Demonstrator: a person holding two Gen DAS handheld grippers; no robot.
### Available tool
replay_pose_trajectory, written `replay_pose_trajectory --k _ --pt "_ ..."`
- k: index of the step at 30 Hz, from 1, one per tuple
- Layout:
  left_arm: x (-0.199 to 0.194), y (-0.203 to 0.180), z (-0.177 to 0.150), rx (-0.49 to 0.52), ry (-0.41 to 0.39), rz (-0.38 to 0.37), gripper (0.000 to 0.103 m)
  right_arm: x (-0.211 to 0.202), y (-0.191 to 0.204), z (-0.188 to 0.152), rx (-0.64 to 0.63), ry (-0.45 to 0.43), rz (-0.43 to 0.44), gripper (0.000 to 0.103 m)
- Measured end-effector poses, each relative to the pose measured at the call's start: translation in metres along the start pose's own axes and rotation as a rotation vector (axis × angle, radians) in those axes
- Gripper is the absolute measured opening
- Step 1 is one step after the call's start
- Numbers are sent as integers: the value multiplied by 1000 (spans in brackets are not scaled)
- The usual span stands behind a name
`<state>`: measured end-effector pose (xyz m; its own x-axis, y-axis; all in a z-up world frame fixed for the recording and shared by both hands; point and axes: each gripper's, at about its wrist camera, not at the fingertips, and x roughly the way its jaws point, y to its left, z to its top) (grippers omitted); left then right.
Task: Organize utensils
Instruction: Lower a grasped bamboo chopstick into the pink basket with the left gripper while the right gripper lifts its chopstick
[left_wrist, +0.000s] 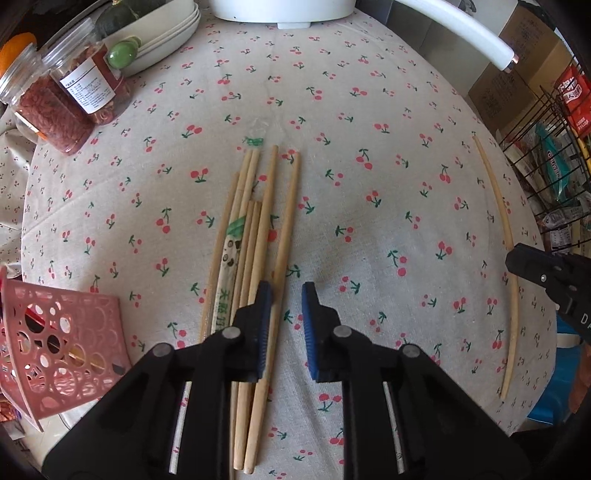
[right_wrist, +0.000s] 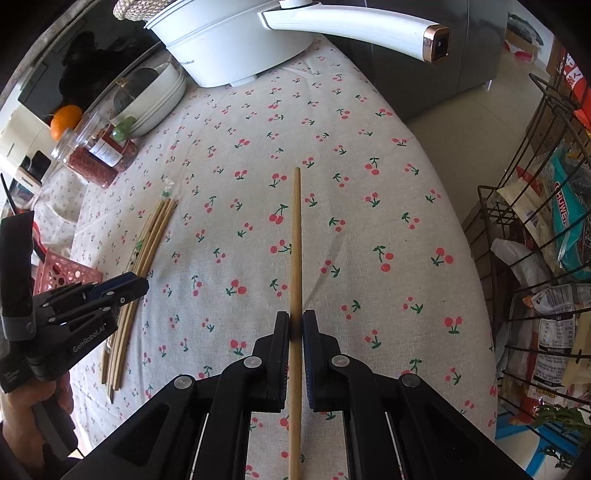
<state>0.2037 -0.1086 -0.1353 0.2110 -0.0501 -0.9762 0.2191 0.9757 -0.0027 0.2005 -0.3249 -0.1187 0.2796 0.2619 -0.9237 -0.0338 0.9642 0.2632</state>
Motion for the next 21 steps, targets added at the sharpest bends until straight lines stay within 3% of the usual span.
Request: replay_pose_trajectory --k 6,8,21 --pt "9 0 9 -9 79 -22 18 0 3 0 0 4 12 7" --pt "10 2 10 -7 65 -23 9 0 5 0 -3 -1 19 7" --pt "-72 36 -52 -26 -277 -140 8 -48 37 -17 -56 -154 58 7"
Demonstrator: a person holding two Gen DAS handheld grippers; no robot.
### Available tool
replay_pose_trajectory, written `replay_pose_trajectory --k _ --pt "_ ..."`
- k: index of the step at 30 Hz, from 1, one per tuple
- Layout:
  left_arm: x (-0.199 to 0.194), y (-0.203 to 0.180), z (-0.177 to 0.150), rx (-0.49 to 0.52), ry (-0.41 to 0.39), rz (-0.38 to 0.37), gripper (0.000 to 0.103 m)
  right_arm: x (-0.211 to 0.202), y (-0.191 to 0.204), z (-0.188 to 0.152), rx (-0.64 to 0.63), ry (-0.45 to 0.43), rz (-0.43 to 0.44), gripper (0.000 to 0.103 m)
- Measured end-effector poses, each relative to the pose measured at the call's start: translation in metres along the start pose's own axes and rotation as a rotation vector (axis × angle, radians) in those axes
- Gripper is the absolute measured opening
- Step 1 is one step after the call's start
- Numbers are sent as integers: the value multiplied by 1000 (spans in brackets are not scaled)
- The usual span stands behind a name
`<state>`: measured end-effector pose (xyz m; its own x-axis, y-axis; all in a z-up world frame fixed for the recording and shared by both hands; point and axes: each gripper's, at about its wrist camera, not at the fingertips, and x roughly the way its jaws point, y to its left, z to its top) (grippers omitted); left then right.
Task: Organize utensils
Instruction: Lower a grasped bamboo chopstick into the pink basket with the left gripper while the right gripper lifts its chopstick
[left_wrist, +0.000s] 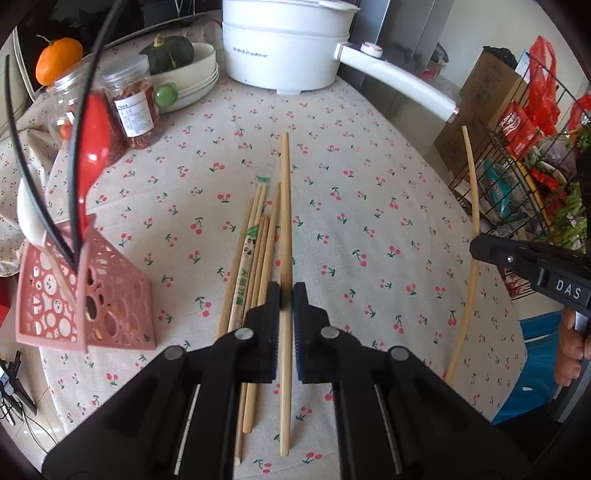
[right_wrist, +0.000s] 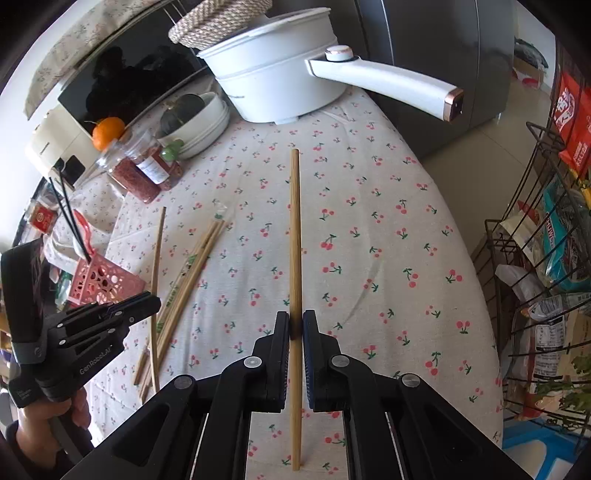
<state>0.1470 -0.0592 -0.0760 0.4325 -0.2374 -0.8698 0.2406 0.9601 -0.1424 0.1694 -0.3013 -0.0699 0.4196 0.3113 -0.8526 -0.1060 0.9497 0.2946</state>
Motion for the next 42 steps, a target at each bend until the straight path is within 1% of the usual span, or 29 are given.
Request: replay_pose_trajectory --k 2,4,9,14,16,19,24,28,31,36,40,42 --pt "-17 4 -7 1 -43 -22 8 -11 10 -4 -21 -28 10 7" --pt "-33 6 -12 3 -91 -28 8 -20 22 -8 -46 -57 19 7" --pt "-75 12 -17 14 -217 -51 8 -44 54 -16 -100 -142 54 7" --pt "-109 20 -18 0 -317 -67 8 -62 85 -14 -148 -224 95 7" --pt "-125 27 -17 -11 -365 -67 8 -68 97 -12 -163 -254 105 7" --pt "-144 42 -14 -32 -414 -81 8 -74 111 -8 -175 -286 126 7" --pt "-170 65 -15 -75 -514 -31 8 -78 136 -3 -191 -311 171 7" --pt "-180 79 -16 -99 -577 19 8 -76 155 -1 -205 -322 197 7" --pt "-175 91 -15 -114 -588 44 8 -72 166 0 -213 -322 207 7" --pt "-157 104 -10 -122 -573 115 8 -63 178 0 -213 -309 222 7" --pt "-137 110 -5 -122 -552 137 8 -60 184 0 -217 -307 226 7" --pt "-127 110 -3 -112 -529 146 8 -59 187 0 -218 -307 228 7"
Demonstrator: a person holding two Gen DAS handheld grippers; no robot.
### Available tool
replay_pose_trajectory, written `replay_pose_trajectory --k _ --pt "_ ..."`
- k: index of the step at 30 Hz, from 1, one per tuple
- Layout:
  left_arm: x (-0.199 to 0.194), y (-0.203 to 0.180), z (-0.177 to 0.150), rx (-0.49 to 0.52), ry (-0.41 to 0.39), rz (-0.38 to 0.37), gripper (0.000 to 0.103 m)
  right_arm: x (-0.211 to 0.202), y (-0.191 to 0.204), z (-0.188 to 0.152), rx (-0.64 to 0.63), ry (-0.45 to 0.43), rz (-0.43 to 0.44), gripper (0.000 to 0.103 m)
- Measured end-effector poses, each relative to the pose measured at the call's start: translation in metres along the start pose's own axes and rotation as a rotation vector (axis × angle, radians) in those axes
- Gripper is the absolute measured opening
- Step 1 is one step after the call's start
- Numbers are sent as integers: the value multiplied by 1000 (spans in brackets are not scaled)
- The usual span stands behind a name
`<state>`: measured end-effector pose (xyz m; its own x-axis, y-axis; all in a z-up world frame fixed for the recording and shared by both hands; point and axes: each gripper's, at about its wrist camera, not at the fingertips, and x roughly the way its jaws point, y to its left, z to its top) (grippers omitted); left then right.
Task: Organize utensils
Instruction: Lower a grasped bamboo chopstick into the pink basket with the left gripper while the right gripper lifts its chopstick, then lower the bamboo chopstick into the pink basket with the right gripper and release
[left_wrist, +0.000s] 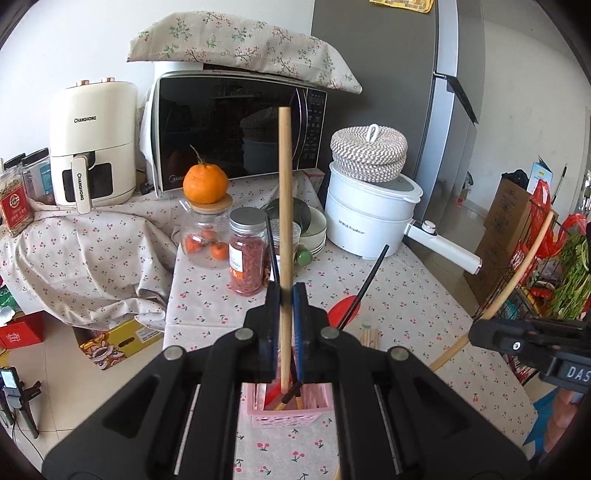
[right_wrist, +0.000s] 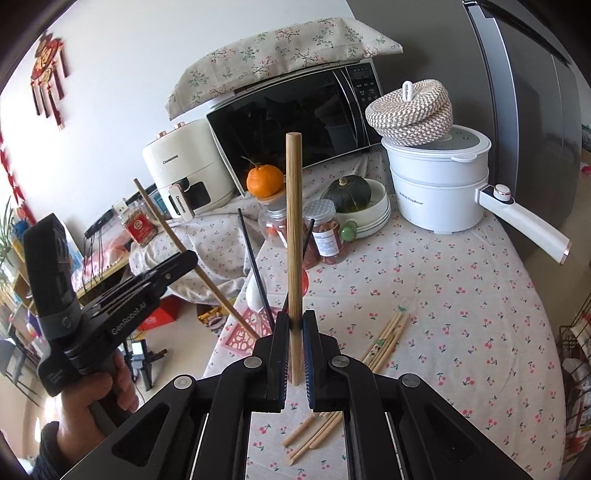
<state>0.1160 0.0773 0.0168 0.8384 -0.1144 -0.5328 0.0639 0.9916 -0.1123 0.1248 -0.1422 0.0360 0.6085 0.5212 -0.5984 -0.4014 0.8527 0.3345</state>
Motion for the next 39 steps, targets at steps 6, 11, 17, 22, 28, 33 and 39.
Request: replay_pose_trajectory --k 6,11,17,22,28,33,39 --pt "17 -1 -9 -5 69 12 29 0 5 -1 -5 -5 8 7" --pt "10 4 -14 -25 85 34 82 -5 10 2 -12 -34 25 7" --pt "0 21 -24 -56 130 60 97 -10 18 7 -10 -85 47 7" --pt "-6 31 -35 -43 162 81 102 -3 23 10 6 -102 55 7" --pt "-2 45 -52 -31 251 140 102 11 31 11 19 -121 47 7" --pt "-6 55 -58 -41 274 146 102 27 34 10 11 -109 15 7" --pt "-9 57 -59 -41 271 137 102 49 32 7 22 -64 -12 7"
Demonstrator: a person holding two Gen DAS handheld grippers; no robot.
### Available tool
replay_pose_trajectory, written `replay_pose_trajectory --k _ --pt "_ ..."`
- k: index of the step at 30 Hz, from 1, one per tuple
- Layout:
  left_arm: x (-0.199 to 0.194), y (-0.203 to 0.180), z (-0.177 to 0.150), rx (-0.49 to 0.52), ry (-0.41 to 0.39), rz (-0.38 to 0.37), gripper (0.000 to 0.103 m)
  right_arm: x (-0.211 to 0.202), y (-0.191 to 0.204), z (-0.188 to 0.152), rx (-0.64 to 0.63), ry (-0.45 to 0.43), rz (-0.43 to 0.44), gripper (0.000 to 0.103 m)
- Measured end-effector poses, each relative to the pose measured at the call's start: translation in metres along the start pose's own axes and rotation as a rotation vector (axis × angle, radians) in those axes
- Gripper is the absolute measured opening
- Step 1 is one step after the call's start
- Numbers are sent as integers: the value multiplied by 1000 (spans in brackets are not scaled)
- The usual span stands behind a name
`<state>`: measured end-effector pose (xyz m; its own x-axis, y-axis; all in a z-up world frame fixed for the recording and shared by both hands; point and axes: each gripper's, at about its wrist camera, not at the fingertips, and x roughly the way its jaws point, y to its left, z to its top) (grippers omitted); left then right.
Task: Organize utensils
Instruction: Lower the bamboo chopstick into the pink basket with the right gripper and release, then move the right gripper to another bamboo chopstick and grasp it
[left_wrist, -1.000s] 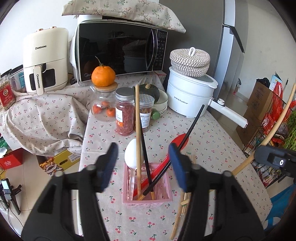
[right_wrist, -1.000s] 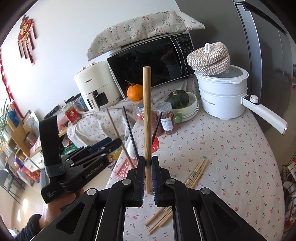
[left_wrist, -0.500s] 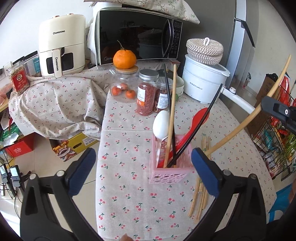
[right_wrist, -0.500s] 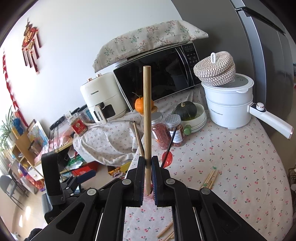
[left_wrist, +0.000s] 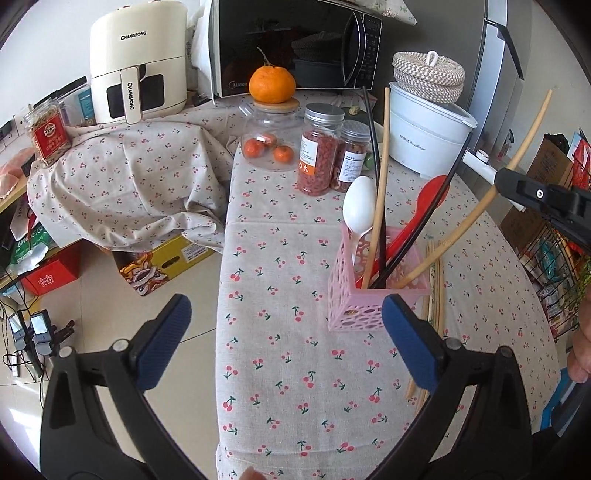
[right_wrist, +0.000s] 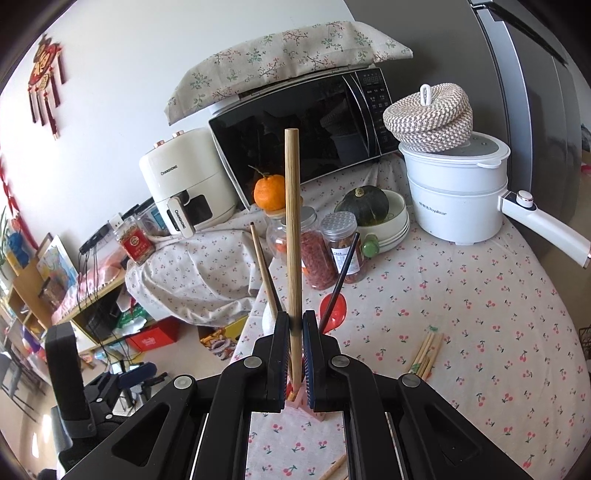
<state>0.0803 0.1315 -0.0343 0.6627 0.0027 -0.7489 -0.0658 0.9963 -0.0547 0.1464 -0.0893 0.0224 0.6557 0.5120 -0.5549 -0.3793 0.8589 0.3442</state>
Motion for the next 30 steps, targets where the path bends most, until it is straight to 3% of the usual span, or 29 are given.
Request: replay_pose_trajectory --k 3,5,7,8,11,13,18,25,30 --pt "0 -2 0 5 2 -5 102 7 -2 -2 6 16 -2 9" --pt "1 -4 -1 12 7 -9 102 10 -5 -3 17 28 2 20" --pt "1 -6 -1 20 10 -8 102 11 -7 -4 31 36 3 58" --pt "1 -7 -1 23 11 -7 102 9 -9 -5 42 25 4 65" --pt "2 -8 -2 26 15 -7 102 2 -13 -3 49 -3 2 72" --pt "3 -8 -3 21 22 -17 102 -2 -16 -2 52 -15 -7 84" --pt "4 -12 -6 15 33 -34 102 -11 -27 -2 47 -32 -59 101" --pt "10 -21 -12 22 60 -50 102 -9 -45 -12 -45 8 -208 103" --pt "20 -30 -18 37 105 -55 102 6 -64 -25 -59 118 -253 103"
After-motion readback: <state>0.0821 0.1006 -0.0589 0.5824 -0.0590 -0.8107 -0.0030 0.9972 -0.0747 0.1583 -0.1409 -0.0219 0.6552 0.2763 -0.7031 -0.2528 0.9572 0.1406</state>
